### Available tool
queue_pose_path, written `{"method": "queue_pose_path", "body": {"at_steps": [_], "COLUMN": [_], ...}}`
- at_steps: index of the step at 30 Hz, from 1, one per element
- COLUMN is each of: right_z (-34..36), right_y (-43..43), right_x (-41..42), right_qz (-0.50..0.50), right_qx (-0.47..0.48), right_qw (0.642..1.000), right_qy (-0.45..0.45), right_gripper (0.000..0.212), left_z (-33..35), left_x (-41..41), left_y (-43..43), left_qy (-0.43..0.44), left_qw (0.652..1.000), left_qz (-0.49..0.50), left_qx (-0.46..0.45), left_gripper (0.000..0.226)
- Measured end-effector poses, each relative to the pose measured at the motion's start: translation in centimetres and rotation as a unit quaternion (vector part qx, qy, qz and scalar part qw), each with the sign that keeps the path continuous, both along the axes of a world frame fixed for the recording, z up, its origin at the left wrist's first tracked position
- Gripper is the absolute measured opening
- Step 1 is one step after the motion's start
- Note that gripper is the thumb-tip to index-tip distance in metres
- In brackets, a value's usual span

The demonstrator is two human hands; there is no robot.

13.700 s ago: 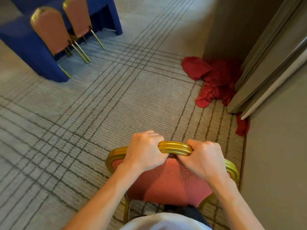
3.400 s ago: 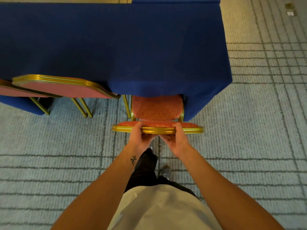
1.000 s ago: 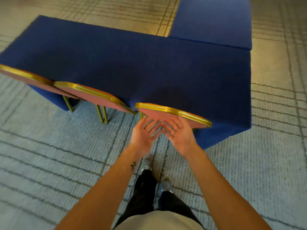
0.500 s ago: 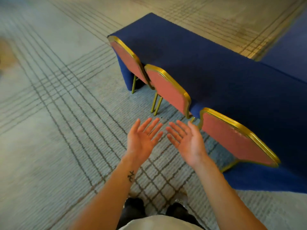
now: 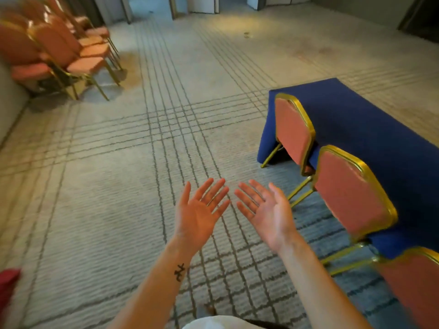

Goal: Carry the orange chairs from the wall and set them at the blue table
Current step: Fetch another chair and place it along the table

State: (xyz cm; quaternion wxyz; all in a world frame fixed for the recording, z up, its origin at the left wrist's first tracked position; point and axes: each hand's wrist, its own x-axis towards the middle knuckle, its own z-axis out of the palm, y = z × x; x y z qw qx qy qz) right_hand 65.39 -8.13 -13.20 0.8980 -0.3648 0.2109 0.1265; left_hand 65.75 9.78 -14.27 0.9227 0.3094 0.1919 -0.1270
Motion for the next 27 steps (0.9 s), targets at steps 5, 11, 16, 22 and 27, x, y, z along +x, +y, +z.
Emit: {"method": "queue_pose_path", "body": {"at_steps": [5,11,16,22,27], "right_z": [1.2,1.4,0.3,-1.3,-1.0], "right_y": [8.3,15.0,19.2,24.0,28.6], "right_x": [3.6,8.8,15.0,25.0,34.7], "right_qz": [0.075,0.138,0.174,0.212,0.26], "right_qx": [-0.006,-0.019,-0.024,0.008,0.044], "right_qw": [0.997,0.99,0.985,0.977,0.964], "right_qy": [-0.015,-0.015,-0.001,0.012,0.018], "right_gripper": [0.053,0.053,0.051,0.051,0.051], "left_z": [0.6,-0.5,-1.4,-1.7,-0.3], "left_x": [1.0,3.4,7.6,16.8,25.3], "left_y": [8.1,13.5,16.8,20.6,24.3], "left_qy": [-0.01,-0.001,0.017,0.022,0.031], "left_qw": [0.997,0.991,0.986,0.977,0.966], "left_qz": [0.072,0.128,0.162,0.21,0.257], "left_qx": [-0.027,-0.039,-0.039,-0.018,-0.006], "left_gripper": [0.068,0.067,0.068,0.068,0.067]}}
